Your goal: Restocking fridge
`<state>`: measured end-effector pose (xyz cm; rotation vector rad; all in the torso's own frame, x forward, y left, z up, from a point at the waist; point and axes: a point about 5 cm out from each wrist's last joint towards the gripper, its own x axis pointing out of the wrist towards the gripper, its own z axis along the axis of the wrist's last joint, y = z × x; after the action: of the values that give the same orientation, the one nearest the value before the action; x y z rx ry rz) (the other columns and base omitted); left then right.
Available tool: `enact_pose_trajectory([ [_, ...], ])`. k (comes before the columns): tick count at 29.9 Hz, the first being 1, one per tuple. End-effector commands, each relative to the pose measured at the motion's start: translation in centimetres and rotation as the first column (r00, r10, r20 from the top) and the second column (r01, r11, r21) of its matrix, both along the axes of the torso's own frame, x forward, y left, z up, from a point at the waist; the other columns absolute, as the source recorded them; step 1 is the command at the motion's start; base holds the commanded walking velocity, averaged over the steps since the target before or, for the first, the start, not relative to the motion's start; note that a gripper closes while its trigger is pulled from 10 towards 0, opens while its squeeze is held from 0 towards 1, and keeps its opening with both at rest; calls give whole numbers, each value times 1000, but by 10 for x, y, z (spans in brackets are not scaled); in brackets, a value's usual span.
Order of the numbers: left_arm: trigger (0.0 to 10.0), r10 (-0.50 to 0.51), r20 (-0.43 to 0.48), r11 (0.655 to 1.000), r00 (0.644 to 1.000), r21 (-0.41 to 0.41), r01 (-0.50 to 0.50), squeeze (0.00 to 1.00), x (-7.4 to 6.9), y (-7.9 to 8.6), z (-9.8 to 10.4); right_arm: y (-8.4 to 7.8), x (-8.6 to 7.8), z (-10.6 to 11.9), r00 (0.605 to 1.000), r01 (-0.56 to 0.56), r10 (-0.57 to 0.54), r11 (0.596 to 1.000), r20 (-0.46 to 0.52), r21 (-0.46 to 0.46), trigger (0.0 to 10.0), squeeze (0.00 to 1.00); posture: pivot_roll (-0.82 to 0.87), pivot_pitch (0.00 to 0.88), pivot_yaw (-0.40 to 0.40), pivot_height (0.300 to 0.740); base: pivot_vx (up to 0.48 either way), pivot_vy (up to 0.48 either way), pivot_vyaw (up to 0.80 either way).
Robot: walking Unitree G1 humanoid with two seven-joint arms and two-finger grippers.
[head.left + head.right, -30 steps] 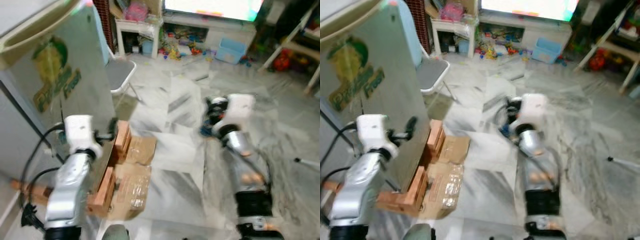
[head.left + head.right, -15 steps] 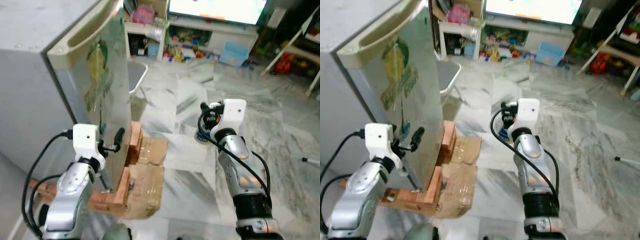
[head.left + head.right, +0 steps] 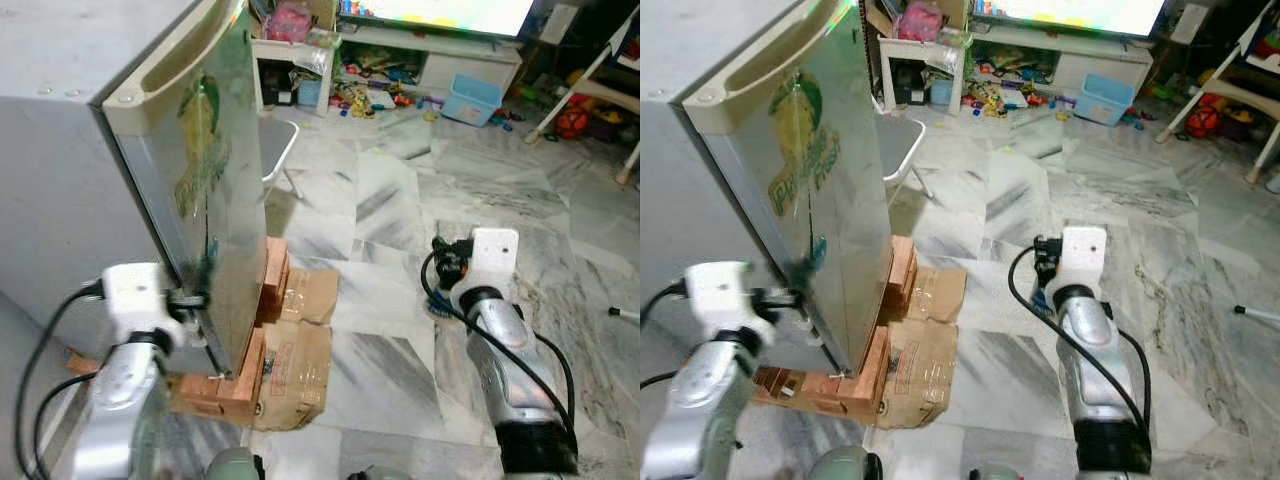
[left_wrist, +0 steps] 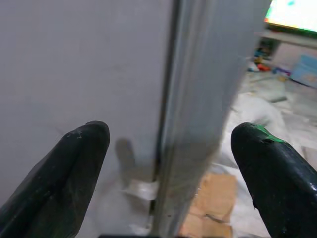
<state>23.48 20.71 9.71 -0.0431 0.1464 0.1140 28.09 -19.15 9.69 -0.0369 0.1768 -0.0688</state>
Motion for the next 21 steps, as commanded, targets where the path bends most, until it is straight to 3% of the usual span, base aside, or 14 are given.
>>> enact_pose_trajectory([
  [1,10000,-5,14,1000,1000,0,5,0,7,-2,2,-6,-3,14,999,18,-18,1000,47,-11,10000,0,73,37,-88,740,0,0,0],
  [5,10000,-31,31,999,999,-9,31,0,27,-1,4,-7,-18,9,1000,30,-30,1000,-3,1,10000,0,46,54,-81,740,0,0,0],
  [9,10000,-94,56,995,994,-39,96,0,43,-10,9,-8,-20,13,999,43,-44,999,-11,-20,10000,0,25,65,-69,740,0,0,0],
  [16,10000,-191,84,979,978,-53,196,0,51,-28,16,-18,-19,20,997,79,-80,995,-23,-62,10000,0,18,65,-58,740,0,0,0],
  [21,10000,-325,95,944,941,-34,329,0,48,-49,19,-22,-14,21,995,89,-92,993,-38,-73,10000,0,24,59,-61,740,0,0,0],
])
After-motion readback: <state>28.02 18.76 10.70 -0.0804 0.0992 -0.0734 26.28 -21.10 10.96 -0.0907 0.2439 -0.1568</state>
